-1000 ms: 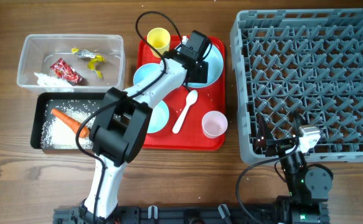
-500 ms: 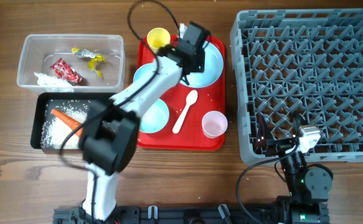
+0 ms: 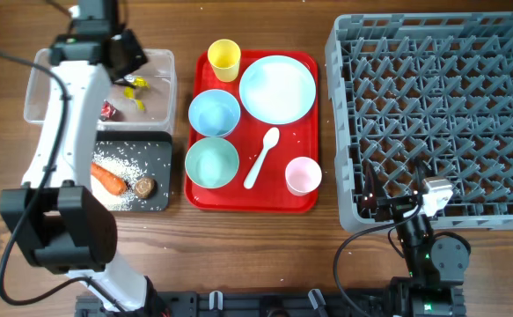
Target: Sort waste into correct bins and load items into the dishwasher rack
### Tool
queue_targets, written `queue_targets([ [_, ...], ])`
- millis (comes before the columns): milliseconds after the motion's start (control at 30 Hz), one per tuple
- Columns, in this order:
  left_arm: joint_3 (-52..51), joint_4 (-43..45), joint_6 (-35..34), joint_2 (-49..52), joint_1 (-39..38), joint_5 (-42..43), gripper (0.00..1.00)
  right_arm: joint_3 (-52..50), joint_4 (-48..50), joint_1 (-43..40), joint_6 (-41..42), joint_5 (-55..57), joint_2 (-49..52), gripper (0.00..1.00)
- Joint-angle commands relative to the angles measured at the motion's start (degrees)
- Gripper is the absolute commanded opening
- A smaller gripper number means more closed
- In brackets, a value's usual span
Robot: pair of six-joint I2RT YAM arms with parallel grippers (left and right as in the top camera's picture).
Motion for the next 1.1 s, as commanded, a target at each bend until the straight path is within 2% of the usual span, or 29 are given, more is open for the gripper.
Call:
queue_targets([
  [0,-2.84,0.00,-1.01,0.61,3.91,3.58,0.18,-0.07,0.28,0.24,-0.74,-0.55,0.00,1.00],
  [100,-4.46,0.09,-1.01,1.90,5.07,3.56,0.18,-0.07,0.28,0.24,-0.74,-0.55,0.00,1.00],
  [200,-4.68,0.37,-0.98,3.52,5.05,3.56,0.25,-0.07,0.28,0.24,-0.74,-0.55,0.00,1.00],
  [233,-4.68,0.55,-0.96,3.76,5.07,3.56,0.34,-0.07,0.28,0.24,-0.74,-0.55,0.00,1.00],
  [267,-4.68,0.87,-0.76,3.89,5.07,3.56,0.62,-0.07,0.28,0.24,-0.72,-0.55,0.00,1.00],
  [300,-4.66,1.16,-0.76,3.87,5.07,3.58,0.77,-0.07,0.28,0.24,-0.74,-0.55,0.00,1.00],
  [433,-4.42,1.70,4.04,3.32,5.07,4.63,0.99,-0.07,0.28,0.24,-0.74,-0.55,0.00,1.00],
  [567,-4.39,1.01,5.07,1.25,4.87,5.33,1.00,-0.07,0.28,0.24,-0.74,-0.55,0.00,1.00],
  [667,-4.42,1.25,6.91,-1.81,4.26,9.46,0.99,-0.07,0.28,0.24,-0.74,-0.55,0.00,1.00],
  [733,-4.42,0.63,7.72,-4.22,2.69,12.26,0.92,-0.07,0.28,0.24,-0.72,-0.55,0.00,1.00],
  [800,-4.42,-1.60,7.65,-6.01,-0.39,15.21,0.83,-0.07,0.28,0.24,-0.72,-0.55,0.00,1.00],
  [867,-4.42,-3.80,7.61,-6.54,-5.77,16.65,0.79,-0.07,0.28,0.24,-0.72,-0.55,0.00,1.00],
  [1000,-4.50,-4.79,4.72,-6.29,-16.31,11.54,0.77,-0.07,0.28,0.24,-0.72,-0.55,0.00,0.99],
  [1067,-4.52,-5.03,3.50,-6.19,-21.57,11.65,0.72,-0.07,0.28,0.24,-0.76,-0.55,0.00,1.00],
])
